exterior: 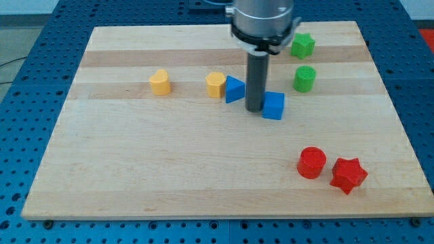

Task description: Place the blue triangle below the blue cube

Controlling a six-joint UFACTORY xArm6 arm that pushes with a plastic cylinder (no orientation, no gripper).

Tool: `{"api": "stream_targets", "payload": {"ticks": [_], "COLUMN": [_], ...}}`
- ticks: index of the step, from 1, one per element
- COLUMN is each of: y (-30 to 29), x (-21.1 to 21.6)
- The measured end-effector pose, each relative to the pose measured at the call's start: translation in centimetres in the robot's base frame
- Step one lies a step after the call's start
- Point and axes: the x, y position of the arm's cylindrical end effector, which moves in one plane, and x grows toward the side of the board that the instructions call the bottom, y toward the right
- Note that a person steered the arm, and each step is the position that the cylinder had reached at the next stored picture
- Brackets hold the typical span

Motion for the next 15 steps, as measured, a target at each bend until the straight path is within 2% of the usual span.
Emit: {"api": "stream_targets", "payload": {"ticks": [1, 4, 7, 8, 9, 10, 11, 12, 13, 15], "y": [3.6, 1.6, 1.8, 3.9, 3.9, -1.7, -8.9, -9.8, -7.3, -4.9], "x": [1.3, -1.8, -1.5, 0.3, -0.4, 1.5, 0.3, -5.7, -9.0, -1.5]}}
